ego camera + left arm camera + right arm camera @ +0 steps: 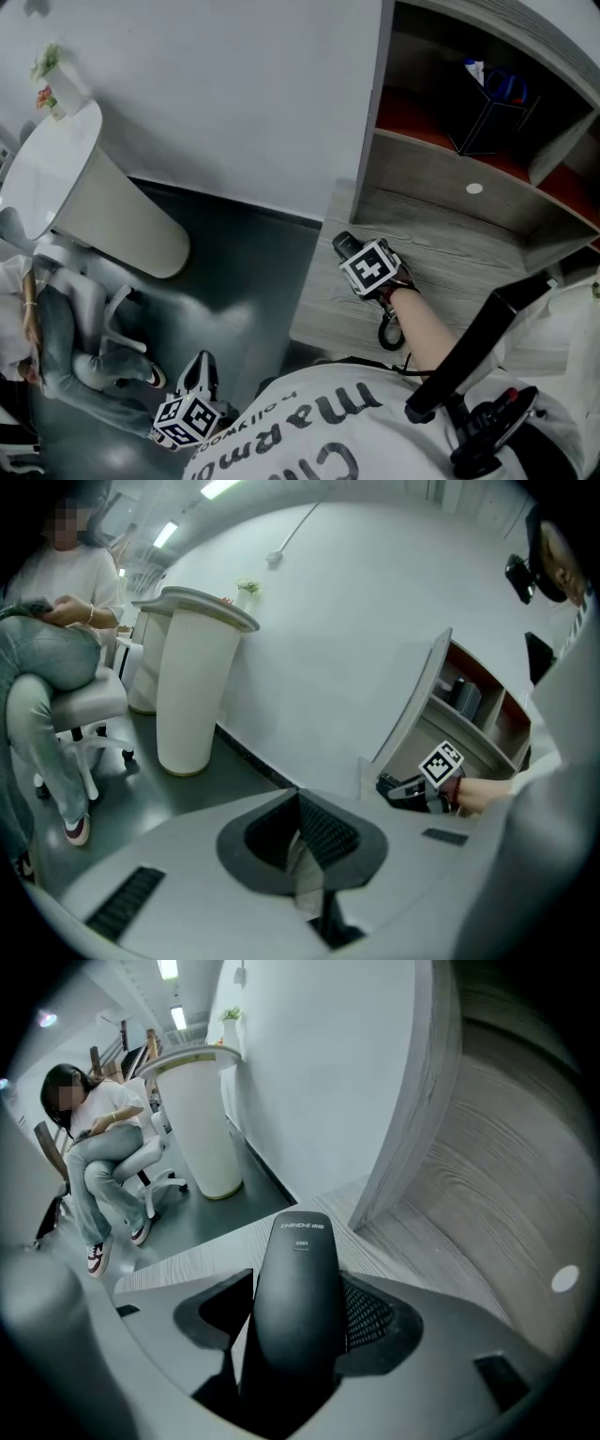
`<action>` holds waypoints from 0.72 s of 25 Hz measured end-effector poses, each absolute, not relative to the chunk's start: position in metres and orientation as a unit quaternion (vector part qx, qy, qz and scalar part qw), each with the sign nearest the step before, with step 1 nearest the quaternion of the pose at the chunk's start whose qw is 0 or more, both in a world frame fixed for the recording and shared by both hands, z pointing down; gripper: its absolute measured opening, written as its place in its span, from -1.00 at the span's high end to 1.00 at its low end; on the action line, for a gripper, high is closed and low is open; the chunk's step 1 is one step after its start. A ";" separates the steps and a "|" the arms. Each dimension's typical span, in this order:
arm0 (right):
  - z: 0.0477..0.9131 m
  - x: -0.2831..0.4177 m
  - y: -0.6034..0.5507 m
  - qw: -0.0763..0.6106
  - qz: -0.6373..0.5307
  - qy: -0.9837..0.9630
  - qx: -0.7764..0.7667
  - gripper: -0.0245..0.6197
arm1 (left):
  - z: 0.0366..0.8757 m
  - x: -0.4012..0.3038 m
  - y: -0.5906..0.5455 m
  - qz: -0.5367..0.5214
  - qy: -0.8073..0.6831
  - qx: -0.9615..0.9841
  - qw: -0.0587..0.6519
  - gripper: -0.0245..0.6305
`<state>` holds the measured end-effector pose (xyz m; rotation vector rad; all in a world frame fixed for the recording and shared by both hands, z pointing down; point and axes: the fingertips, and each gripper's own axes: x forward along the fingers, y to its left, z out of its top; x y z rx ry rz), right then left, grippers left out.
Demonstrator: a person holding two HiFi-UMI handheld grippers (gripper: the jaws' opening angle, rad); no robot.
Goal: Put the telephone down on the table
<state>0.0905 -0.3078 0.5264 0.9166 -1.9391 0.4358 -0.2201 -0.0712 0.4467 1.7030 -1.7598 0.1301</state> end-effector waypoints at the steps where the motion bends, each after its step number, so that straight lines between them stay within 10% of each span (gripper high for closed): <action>1: 0.525 0.092 -0.309 0.456 0.179 -0.786 0.376 0.02 | 0.447 -0.221 -0.070 0.049 -0.677 0.652 0.338 0.90; 12: 0.485 0.088 -0.297 0.418 0.195 -0.791 0.402 0.08 | 0.441 -0.238 -0.045 0.033 -0.680 0.652 0.333 0.90; 18: 0.441 0.090 -0.283 0.318 0.214 -0.796 0.469 0.51 | 0.434 -0.252 -0.025 0.037 -0.665 0.669 0.329 0.90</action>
